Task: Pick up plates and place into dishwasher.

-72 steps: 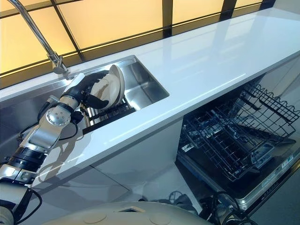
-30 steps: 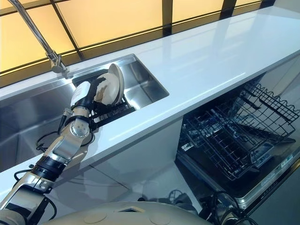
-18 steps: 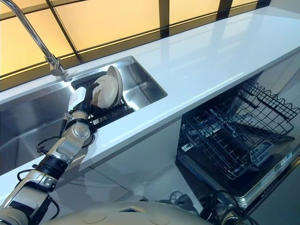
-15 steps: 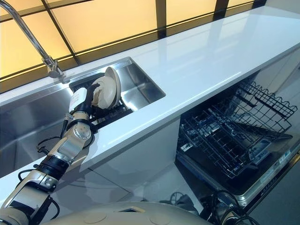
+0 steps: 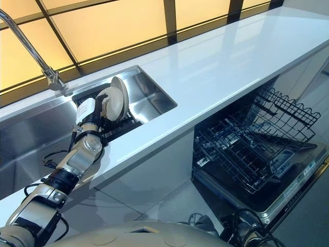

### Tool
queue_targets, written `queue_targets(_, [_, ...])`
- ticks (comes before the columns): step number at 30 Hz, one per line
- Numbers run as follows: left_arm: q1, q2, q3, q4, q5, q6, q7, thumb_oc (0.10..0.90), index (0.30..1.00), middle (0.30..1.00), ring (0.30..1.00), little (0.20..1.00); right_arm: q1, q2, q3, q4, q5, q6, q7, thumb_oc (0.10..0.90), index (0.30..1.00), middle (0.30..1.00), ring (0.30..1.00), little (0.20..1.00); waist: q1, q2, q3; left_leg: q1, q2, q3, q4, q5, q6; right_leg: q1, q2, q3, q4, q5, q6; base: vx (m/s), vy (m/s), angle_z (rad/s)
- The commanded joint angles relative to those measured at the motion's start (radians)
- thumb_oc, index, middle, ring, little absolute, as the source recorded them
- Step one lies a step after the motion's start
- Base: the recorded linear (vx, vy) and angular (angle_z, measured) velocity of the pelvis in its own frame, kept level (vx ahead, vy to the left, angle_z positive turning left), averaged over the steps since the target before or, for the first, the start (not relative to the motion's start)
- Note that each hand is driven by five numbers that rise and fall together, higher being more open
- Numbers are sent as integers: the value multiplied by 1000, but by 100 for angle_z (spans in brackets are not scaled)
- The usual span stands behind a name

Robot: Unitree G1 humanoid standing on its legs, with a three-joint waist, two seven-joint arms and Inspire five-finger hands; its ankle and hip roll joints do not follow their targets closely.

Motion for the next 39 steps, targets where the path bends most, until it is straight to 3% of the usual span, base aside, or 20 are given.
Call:
queue_targets(1, [-154, -5, -42, 122, 86, 24, 74, 800, 900, 900, 900, 900, -70, 79, 52, 10, 31, -36, 13, 800, 900, 900, 900, 900, -20, -25, 22, -22, -84, -7, 25, -77, 23, -5, 49, 25, 22, -35, 33, 30, -36, -3])
queue_targets(15, [-246, -40, -23, 349, -24, -7, 33, 800, 900, 900, 900, 900, -40, 80, 63, 5, 30, -20, -3, 800, 900, 900, 900, 900, -73, -15, 15, -26, -78, 21, 51, -88, 25, -12, 58, 73, 22, -31, 36, 50, -21, -9])
queue_targets(21, [-241, -55, 31, 412, -94, -74, 202, 800, 900, 900, 900, 900, -24, 74, 53, 17, 33, -35, -6, 800, 900, 900, 900, 900, -86, -14, 20, -30, -71, 39, 56, -86, 21, -14, 57, 78, 19, -29, 38, 41, -5, -6])
queue_targets(30, [-232, -33, 148, 439, -97, -253, 491, 800, 900, 900, 900, 900, -6, 67, 51, 8, 43, -43, -16, 800, 900, 900, 900, 900, -85, -27, 23, -34, -65, 45, 52, -80, 16, -16, 57, 73, 21, -30, 36, 21, -4, -7])
queue_targets(35, [-224, 8, 173, 377, -134, -315, 405, 800, 900, 900, 900, 900, 1, 58, 51, 2, 27, -53, -11, 800, 900, 900, 900, 900, -77, -25, 26, -36, -62, 42, 53, -80, 13, -15, 55, 65, 22, -32, 35, 0, 0, 0])
queue_targets(39, [-233, 47, 164, 341, -158, -284, 324, 800, 900, 900, 900, 900, 1, 50, 51, -2, 11, -55, -4, 800, 900, 900, 900, 900, -75, -18, 26, -38, -61, 40, 56, -81, 11, -15, 52, 60, 25, -34, 34, 0, 0, 0])
